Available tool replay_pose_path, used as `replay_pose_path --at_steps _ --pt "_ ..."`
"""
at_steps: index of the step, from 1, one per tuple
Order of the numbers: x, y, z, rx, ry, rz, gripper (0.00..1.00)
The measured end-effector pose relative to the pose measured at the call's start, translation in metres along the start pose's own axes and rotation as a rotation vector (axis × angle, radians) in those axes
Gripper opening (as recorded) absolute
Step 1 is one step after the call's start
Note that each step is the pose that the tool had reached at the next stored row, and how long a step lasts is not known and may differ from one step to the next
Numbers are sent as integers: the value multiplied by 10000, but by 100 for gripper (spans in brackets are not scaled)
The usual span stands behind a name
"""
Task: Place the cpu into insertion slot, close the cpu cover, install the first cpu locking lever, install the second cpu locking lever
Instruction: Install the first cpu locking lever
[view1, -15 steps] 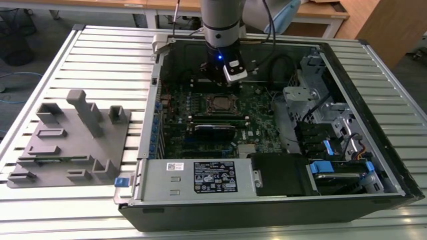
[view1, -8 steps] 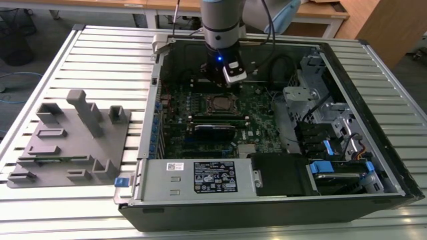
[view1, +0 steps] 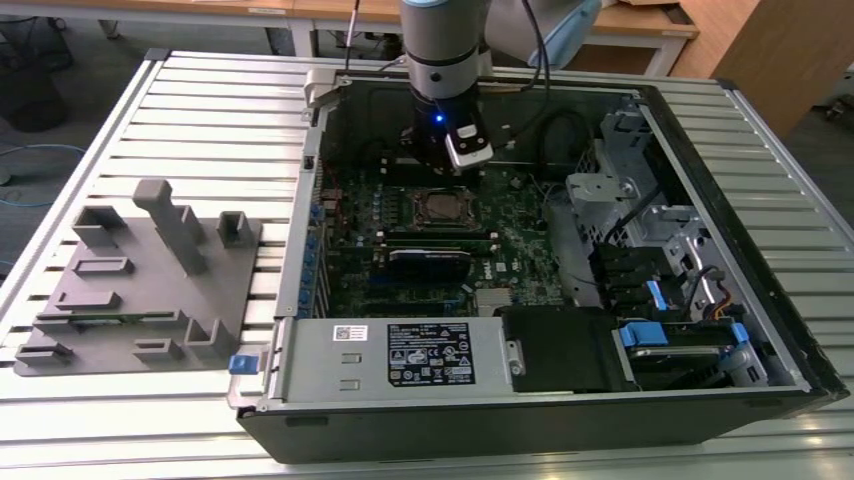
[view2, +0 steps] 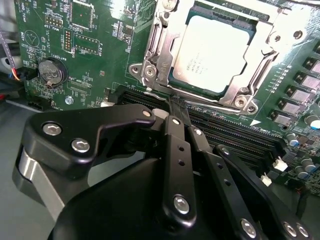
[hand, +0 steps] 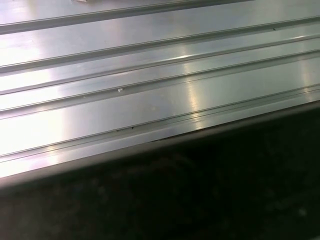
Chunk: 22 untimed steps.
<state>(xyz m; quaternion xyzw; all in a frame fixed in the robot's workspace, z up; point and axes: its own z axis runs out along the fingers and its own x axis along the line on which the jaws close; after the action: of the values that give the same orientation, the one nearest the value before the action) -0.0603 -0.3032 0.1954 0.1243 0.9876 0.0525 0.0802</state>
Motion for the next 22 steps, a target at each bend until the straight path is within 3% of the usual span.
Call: replay_pose_path --at_steps 22 --pt "-6 16 -14 -3 -12 149 11"
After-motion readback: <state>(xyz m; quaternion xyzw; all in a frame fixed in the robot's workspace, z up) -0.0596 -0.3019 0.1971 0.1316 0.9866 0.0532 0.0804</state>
